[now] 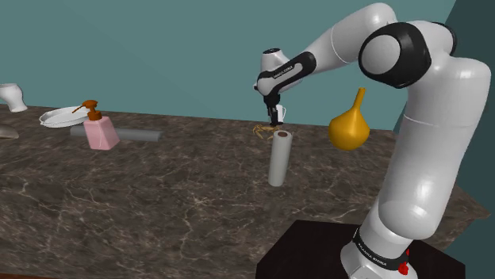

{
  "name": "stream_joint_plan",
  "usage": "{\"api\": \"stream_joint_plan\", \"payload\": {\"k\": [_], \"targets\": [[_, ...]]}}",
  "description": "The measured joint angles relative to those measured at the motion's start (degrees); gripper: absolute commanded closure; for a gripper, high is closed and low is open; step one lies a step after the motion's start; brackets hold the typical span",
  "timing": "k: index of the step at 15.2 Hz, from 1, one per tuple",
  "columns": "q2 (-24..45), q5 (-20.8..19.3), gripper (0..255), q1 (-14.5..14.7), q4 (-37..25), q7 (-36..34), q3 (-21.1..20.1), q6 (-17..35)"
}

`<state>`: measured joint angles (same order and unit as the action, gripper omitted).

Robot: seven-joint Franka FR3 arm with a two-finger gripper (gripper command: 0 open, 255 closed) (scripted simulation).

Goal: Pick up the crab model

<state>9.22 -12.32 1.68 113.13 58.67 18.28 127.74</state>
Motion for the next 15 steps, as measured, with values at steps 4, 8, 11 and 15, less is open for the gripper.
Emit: {"api": "stream_joint_plan", "payload": {"k": [4, 8, 11, 15], "targets": [[7.8, 2.0, 0, -1.0, -6.8, 5.9, -1.2, 2.5], [13.2, 3.3, 0, -2.0, -11.9, 9.1, -2.2, 3.6], [14.6, 3.5, 0, -2.3, -11.4, 9.2, -2.3, 5.5], [15.8, 3.5, 255, -2.3, -10.4, 8.8, -2.4, 7.6]]}}
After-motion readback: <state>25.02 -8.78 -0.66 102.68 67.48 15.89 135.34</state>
